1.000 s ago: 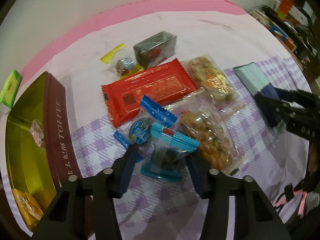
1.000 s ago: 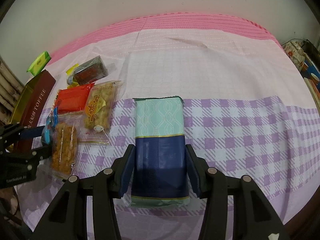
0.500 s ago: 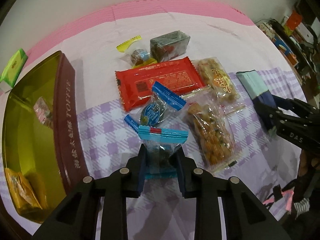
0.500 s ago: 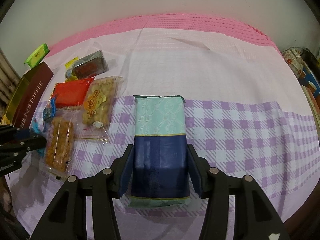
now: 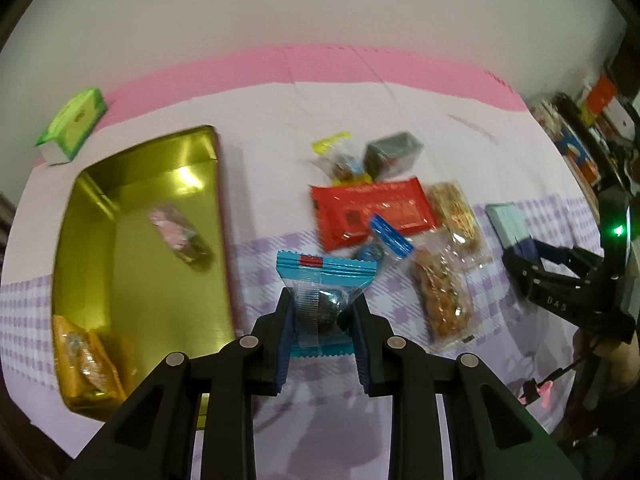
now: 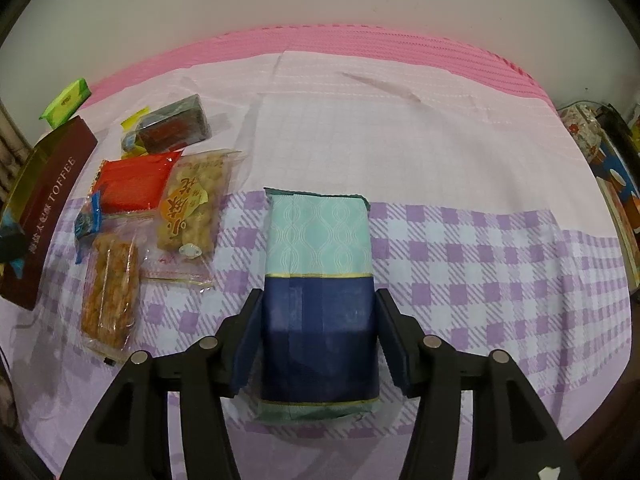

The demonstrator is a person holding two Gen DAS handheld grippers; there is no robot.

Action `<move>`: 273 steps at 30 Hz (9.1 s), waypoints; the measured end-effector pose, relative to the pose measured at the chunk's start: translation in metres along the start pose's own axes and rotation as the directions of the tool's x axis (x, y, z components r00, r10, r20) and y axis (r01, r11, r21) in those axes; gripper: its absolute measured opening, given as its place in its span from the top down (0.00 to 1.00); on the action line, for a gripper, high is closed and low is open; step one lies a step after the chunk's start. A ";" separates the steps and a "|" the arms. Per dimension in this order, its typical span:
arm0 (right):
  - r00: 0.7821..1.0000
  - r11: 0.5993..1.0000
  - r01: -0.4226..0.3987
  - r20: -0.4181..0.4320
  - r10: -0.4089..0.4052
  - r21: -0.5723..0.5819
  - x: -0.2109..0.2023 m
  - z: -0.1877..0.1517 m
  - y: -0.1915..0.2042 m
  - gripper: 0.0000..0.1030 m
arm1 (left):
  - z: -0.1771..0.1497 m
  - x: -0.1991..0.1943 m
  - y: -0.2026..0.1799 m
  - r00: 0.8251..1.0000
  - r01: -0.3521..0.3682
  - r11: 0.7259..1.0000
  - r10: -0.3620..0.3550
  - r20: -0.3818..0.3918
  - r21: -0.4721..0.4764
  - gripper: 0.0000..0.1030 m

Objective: Organize snacks
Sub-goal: 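Carry the blue-wrapped candy into the gold tin and release it, then lower the teal-and-navy box into the gold tin with right gripper, then open right gripper, move to the snack pile and grasp the gold-label pastry packet, then grasp the clear peanut packet with left gripper while right holds the pastry packet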

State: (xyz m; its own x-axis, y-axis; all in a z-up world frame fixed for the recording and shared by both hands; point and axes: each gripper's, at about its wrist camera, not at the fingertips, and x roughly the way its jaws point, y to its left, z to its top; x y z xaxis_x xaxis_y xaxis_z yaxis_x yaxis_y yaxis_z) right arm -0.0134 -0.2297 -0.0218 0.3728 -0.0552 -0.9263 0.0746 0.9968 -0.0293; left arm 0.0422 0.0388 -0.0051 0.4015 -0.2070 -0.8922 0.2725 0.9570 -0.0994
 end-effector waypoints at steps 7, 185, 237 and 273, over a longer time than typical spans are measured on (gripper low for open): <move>1.000 1.000 0.006 -0.015 -0.006 0.011 0.008 0.014 -0.002 0.44 | -0.001 -0.010 0.034 0.998 -0.052 0.996 0.054 0.018 -0.069 0.73; 0.999 0.999 -0.011 0.029 0.012 -0.048 -0.023 0.054 0.090 0.49 | -0.066 -0.059 0.209 0.861 -0.479 0.770 0.507 -0.052 -0.422 0.33; 1.000 0.999 0.019 -0.017 -0.019 0.036 0.004 0.032 -0.004 0.66 | 0.007 0.033 -0.082 0.999 -0.001 0.999 0.003 -0.049 0.042 0.30; 1.000 0.998 0.029 -0.012 -0.029 0.056 0.001 0.029 -0.010 0.64 | 0.008 0.086 -0.109 0.990 -0.055 0.996 0.063 -0.129 0.066 0.43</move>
State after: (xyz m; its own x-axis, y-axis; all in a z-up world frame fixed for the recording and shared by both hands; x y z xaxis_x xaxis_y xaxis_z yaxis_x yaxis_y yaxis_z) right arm 0.0133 -0.2410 -0.0116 0.3597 -0.0831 -0.9293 0.1377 0.9898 -0.0353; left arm 0.0537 -0.0852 -0.0673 0.3016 -0.1181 -0.9461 0.3075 0.9513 -0.0208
